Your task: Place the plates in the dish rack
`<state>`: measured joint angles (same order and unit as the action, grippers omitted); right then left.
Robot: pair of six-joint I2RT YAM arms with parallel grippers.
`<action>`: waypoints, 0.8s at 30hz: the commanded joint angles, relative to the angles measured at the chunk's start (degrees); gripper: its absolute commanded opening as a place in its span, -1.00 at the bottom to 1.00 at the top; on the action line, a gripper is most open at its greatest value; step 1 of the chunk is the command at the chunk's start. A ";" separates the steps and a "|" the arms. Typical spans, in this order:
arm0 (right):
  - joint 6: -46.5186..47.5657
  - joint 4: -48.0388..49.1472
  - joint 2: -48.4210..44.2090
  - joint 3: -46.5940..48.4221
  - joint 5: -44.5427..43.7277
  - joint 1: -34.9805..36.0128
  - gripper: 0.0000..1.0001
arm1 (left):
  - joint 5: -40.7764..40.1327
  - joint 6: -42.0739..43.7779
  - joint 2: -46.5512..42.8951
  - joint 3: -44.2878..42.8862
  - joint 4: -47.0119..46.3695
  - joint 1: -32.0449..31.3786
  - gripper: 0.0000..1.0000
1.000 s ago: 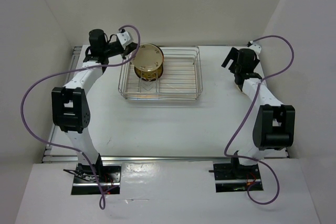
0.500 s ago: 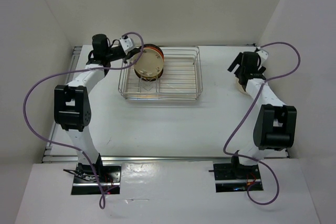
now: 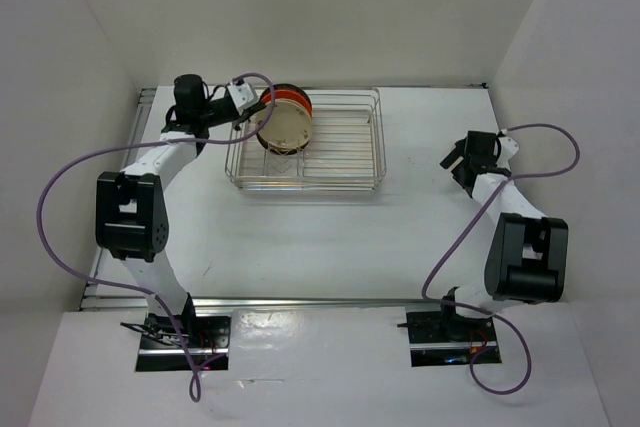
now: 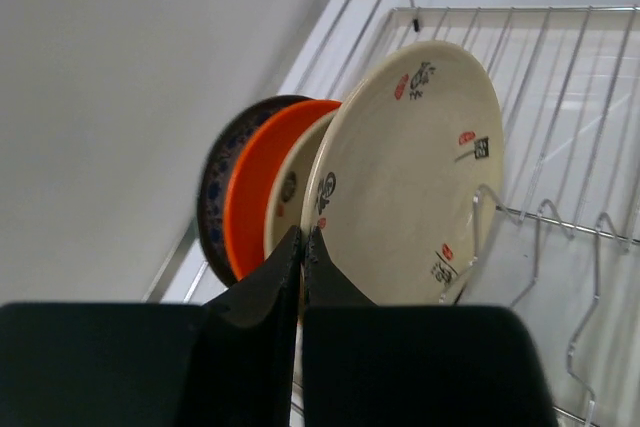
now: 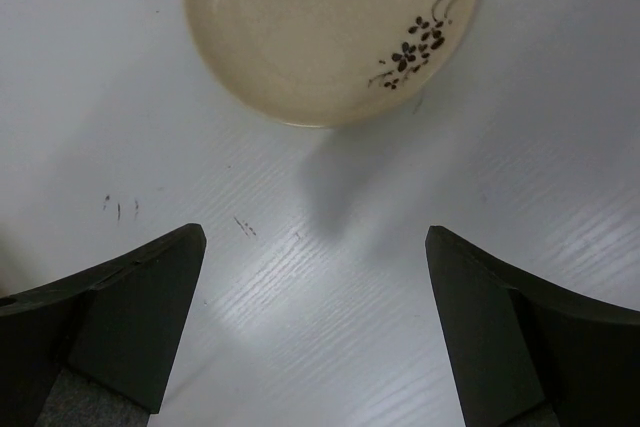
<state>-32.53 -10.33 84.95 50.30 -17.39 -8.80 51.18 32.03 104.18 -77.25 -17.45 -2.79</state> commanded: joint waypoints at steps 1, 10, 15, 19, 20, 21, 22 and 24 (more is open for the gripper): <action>-4.37 -0.58 -4.61 -3.27 -3.44 -1.48 0.98 | 1.48 2.25 -1.79 2.63 2.25 -0.47 -0.99; -7.01 1.36 -2.86 -3.81 -0.28 -4.74 0.98 | -0.47 1.72 -4.69 3.16 3.83 -0.47 -0.70; -7.63 3.20 -1.54 -3.28 -0.80 -4.74 0.98 | -2.49 1.02 -6.27 3.69 4.36 -0.47 -0.55; -7.63 3.82 0.65 -1.18 -2.73 -5.35 0.98 | -2.49 -0.56 -7.58 4.30 4.36 -0.47 0.32; -7.63 3.82 1.79 -0.65 -2.74 -5.35 0.98 | -2.49 -1.26 -8.29 4.30 4.36 -0.47 0.42; -8.15 3.82 2.41 0.14 -2.74 -5.35 0.98 | -2.49 -1.88 -8.29 4.30 3.83 -0.47 0.44; -8.86 3.82 3.03 0.15 -3.35 -5.35 0.98 | -1.96 -2.75 -8.90 4.30 3.22 -0.47 0.44; -11.57 3.82 4.08 0.15 -4.66 -5.35 0.98 | -1.44 -6.71 -9.43 4.30 1.64 0.06 0.52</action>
<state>-40.49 -8.86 87.79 48.21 -18.59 -13.72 47.70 29.56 97.73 -73.58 -12.16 -3.25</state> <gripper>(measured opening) 0.991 0.753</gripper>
